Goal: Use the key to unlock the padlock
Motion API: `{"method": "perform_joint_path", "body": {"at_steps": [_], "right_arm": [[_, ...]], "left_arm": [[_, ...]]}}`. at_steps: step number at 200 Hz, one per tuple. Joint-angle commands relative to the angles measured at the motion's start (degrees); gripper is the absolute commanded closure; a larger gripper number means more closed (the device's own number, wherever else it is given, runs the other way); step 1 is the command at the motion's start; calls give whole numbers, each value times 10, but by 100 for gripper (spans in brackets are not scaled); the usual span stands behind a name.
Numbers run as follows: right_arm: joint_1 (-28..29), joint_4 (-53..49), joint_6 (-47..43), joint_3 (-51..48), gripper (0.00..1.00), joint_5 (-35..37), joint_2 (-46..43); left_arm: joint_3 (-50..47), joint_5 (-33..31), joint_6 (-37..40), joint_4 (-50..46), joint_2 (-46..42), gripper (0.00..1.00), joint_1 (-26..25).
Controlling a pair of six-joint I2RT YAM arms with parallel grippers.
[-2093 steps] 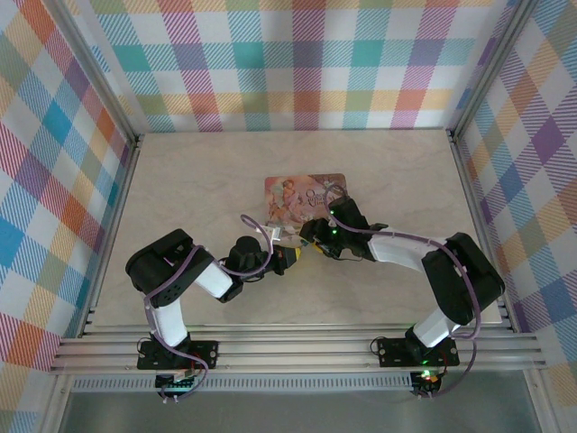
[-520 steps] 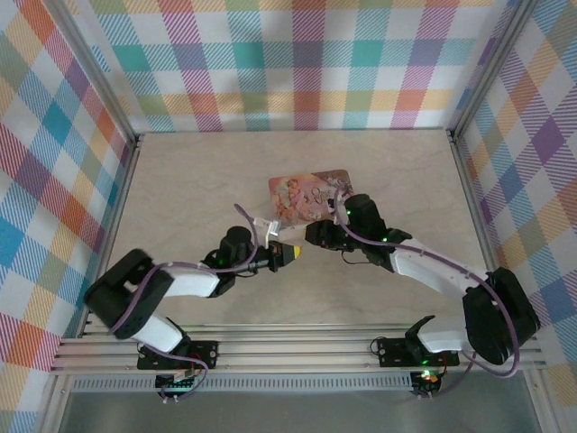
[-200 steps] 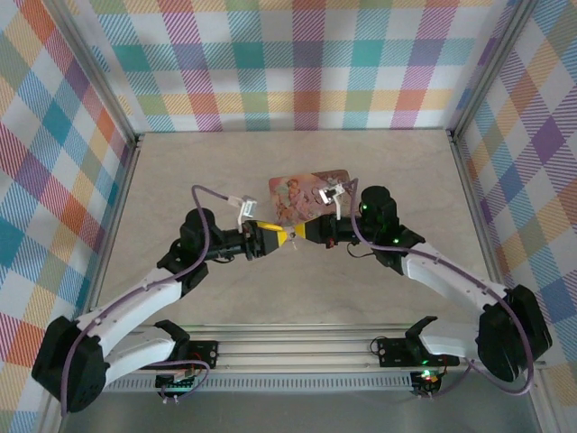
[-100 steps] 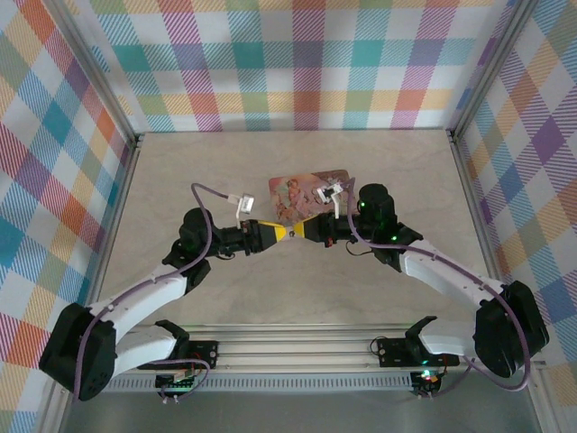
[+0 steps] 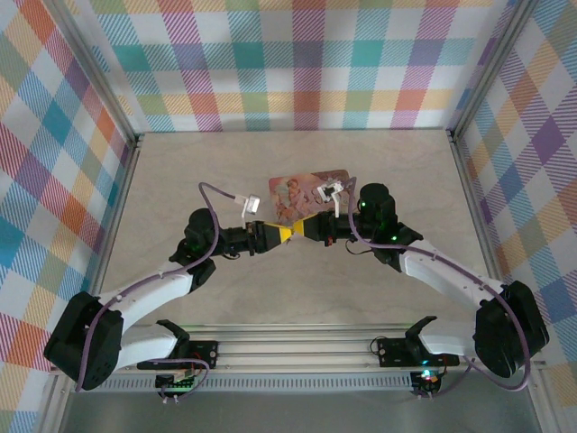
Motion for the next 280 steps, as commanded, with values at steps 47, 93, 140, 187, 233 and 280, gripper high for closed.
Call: {"method": "perform_joint_path", "body": {"at_steps": [47,93,140,187,233,280], "right_arm": [[3,22,7,9,100,-8,-1],[3,23,14,2,100,-11,-2],[2,-62,7,2,49,82,-28],[2,-170,-5,-18,43,274,10],[56,-233,-10,18,43,436,120],[76,-251,50,72,43,545,221]], "left_arm": [[9,11,1,32,3,83,-11],[5,-9,19,16,-8,100,-11],[-10,-63,91,-108,-56,100,-10],[-23,-126,160,-257,-87,100,-10],[-22,-181,205,-343,-108,100,-10],[-20,-195,227,-373,-102,100,-10]]}}
